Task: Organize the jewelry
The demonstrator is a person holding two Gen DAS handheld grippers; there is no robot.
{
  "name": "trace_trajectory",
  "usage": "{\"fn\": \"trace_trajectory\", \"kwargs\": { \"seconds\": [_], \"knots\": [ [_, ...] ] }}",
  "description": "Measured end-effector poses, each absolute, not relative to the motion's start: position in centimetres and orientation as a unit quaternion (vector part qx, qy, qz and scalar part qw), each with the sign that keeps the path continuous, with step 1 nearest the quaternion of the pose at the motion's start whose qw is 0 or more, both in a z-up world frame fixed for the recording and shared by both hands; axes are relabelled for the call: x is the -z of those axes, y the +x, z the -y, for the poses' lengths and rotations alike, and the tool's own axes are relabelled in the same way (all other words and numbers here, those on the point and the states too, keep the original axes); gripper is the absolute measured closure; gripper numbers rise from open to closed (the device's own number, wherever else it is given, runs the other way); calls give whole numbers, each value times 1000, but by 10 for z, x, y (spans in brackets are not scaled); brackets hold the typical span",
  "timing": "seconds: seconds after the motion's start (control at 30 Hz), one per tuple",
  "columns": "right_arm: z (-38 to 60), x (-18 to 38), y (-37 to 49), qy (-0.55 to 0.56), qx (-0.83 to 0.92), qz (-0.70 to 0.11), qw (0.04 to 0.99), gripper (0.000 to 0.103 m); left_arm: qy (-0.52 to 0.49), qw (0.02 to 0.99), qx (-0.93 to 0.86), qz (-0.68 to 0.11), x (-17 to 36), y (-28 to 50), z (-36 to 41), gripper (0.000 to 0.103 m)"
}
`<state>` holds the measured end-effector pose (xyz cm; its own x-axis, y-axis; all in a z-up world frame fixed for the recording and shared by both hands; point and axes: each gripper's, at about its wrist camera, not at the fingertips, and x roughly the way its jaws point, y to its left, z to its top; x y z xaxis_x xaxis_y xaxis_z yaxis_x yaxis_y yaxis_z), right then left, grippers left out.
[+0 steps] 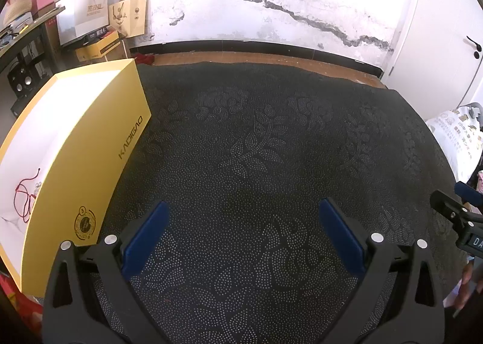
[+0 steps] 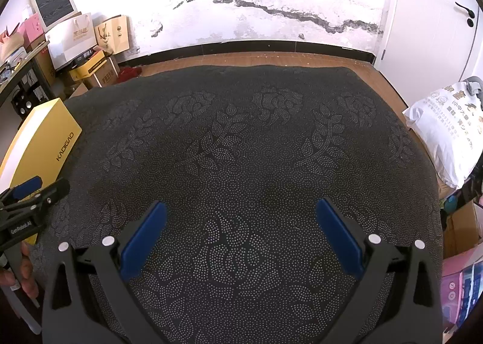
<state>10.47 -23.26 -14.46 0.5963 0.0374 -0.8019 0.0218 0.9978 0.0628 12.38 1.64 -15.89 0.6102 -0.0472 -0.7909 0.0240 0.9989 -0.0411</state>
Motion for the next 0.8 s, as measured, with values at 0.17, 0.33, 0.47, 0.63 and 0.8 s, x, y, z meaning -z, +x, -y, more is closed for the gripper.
{"fn": "trace_trajectory", "kwargs": {
  "seconds": [0.17, 0.33, 0.47, 0.63, 0.8],
  "knots": [
    [232, 145, 105, 31, -4, -449, 893, 7, -12, 897, 20, -442, 159, 124, -16, 6],
    [232, 145, 105, 30, -5, -449, 893, 7, -12, 897, 20, -442, 160, 124, -16, 6],
    [232, 145, 106, 29, -6, -448, 893, 7, -12, 897, 20, -442, 160, 124, -16, 6],
    [231, 145, 106, 28, -6, -448, 894, 7, -8, 896, 20, -444, 161, 125, -15, 6],
    [232, 145, 106, 29, -7, -448, 894, 7, -12, 893, 18, -449, 163, 125, -15, 6]
  ]
}}
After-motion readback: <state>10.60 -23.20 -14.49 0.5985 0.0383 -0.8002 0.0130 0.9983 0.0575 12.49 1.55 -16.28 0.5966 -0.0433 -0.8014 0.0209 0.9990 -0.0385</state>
